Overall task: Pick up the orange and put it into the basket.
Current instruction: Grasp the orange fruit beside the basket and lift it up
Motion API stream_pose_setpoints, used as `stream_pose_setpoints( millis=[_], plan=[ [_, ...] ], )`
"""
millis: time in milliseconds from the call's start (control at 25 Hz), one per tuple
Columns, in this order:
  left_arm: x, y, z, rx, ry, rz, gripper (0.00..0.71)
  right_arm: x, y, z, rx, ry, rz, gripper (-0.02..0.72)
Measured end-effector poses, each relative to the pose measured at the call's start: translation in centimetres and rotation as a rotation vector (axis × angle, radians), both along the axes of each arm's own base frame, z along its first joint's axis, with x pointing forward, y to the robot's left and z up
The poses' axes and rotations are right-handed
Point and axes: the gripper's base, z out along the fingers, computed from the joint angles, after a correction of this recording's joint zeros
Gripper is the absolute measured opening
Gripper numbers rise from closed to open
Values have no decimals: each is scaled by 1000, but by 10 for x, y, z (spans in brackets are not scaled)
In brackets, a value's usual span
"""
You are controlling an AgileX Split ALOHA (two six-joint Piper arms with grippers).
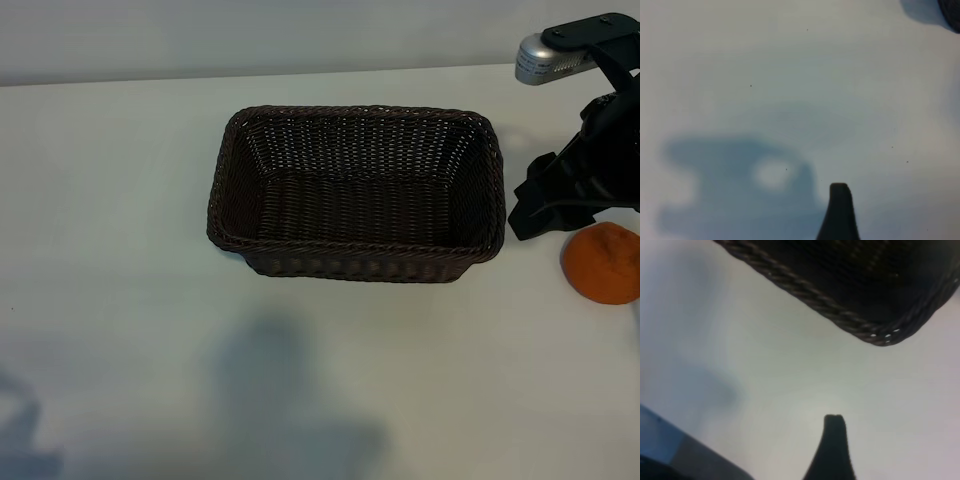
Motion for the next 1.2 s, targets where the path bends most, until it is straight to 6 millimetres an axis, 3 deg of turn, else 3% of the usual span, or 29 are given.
stream_pose_setpoints(
  millis=[400, 840, 1200],
  plan=[
    [-19, 3, -1, -16, -132, 7, 584, 16, -21, -7, -180, -72, -228, 587],
    [-19, 2, 0, -13, -135, 43, 584, 52, -29, -74, -282, 123, -328, 587],
    [-19, 2, 0, -13, -135, 43, 584, 59, -69, -93, -251, 204, -443, 587]
  ],
)
